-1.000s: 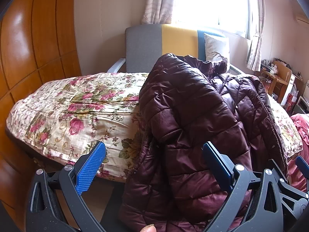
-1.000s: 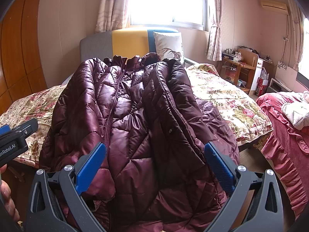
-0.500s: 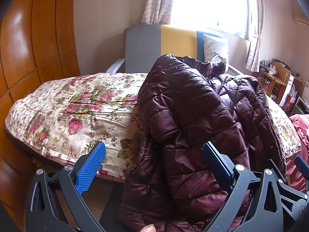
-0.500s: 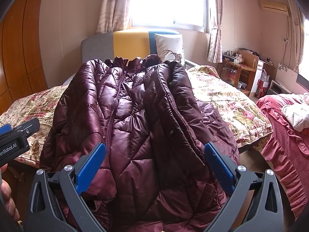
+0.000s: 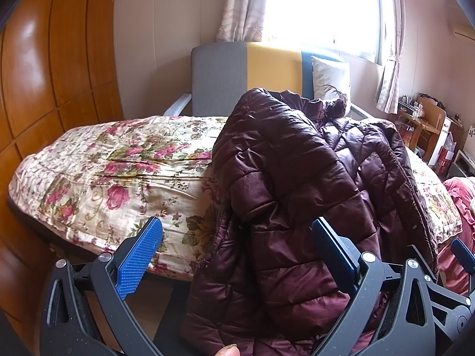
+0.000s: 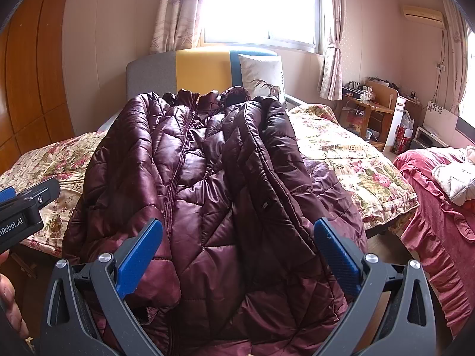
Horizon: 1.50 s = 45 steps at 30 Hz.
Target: Fold large clothes
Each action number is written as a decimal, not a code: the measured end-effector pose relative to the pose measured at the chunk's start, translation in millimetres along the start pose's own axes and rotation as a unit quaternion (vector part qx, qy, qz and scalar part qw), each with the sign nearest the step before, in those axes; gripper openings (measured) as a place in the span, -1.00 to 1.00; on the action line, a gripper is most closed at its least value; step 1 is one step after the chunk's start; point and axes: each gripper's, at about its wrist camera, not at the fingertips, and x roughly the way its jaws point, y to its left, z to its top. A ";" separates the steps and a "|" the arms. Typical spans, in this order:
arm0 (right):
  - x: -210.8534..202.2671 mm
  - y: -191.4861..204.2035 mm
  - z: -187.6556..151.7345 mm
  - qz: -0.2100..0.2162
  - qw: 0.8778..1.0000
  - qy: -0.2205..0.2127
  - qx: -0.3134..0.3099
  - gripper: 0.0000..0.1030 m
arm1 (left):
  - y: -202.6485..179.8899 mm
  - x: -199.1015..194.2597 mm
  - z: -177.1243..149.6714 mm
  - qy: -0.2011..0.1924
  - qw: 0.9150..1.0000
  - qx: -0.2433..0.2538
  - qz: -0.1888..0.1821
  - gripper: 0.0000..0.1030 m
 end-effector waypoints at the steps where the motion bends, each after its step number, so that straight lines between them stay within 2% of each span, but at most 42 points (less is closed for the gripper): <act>1: 0.1 0.2 0.1 0.000 1.000 0.000 0.000 0.97 | -0.2 -0.2 0.2 0.000 1.000 0.000 0.000 0.93; 12: 1.8 -1.5 0.1 -0.002 1.000 0.004 0.002 0.97 | -1.4 1.5 1.5 0.004 1.000 0.002 -0.007 0.93; 16: 8.0 -8.5 1.3 -0.002 1.000 0.015 0.007 0.97 | -6.9 13.5 9.3 0.034 0.998 0.000 -0.054 0.93; 18: 8.8 -15.9 5.4 0.001 1.000 0.014 0.017 0.97 | -11.3 22.7 22.3 0.052 0.995 -0.003 -0.088 0.93; 19: 8.5 -19.0 7.3 0.002 1.000 0.012 0.020 0.97 | -13.0 25.3 26.9 0.052 0.994 -0.003 -0.093 0.93; 22: 7.9 -35.6 22.2 0.005 0.999 -0.004 0.033 0.97 | -22.8 41.4 52.9 0.053 0.993 0.014 -0.101 0.93; 25: 17.0 -58.4 46.6 -0.004 0.999 -0.019 0.044 0.97 | -31.3 61.1 79.8 0.070 0.990 0.009 -0.120 0.93; 30: 61.4 -102.4 98.4 0.024 0.994 0.002 0.103 0.96 | -43.9 122.9 114.7 0.133 0.985 0.002 -0.111 0.93; 31: 78.1 -109.1 113.0 0.054 0.992 0.012 0.116 0.95 | -47.5 142.8 118.8 0.154 0.983 0.009 -0.100 0.80; 32: 86.6 -111.8 121.0 0.066 0.990 0.015 0.125 0.91 | -47.9 152.8 119.3 0.170 0.980 0.013 -0.099 0.34; 34: 120.8 -120.6 143.2 0.097 0.982 0.034 0.156 0.90 | -41.6 179.8 117.8 0.219 0.966 -0.006 -0.139 -0.07; 35: 132.2 -122.0 149.2 0.106 0.980 0.039 0.165 0.88 | -36.8 186.2 116.2 0.228 0.961 -0.016 -0.154 -0.33; 36: 146.9 -124.3 155.5 0.109 0.978 0.045 0.174 0.84 | -31.1 189.9 115.6 0.231 0.959 -0.022 -0.162 -0.45; 37: 168.2 -126.1 161.9 0.114 0.974 0.062 0.183 0.81 | -22.4 190.7 115.6 0.227 0.959 -0.027 -0.169 -0.65; 39: 207.6 -126.6 165.4 0.149 0.962 0.116 0.195 0.69 | -1.7 187.5 117.2 0.216 0.958 -0.040 -0.187 -0.73; 40: 228.1 -124.0 162.7 0.151 0.959 0.147 0.188 0.66 | 16.9 184.3 118.3 0.210 0.955 -0.057 -0.202 -0.77; 42: 247.4 -116.9 155.4 0.146 0.961 0.169 0.164 0.04 | 46.3 177.9 122.8 0.201 0.952 -0.072 -0.218 -0.82; 45: 239.4 -105.9 149.5 0.134 0.974 0.155 0.097 -0.29 | 102.3 163.0 132.9 0.175 0.969 -0.065 -0.161 -0.86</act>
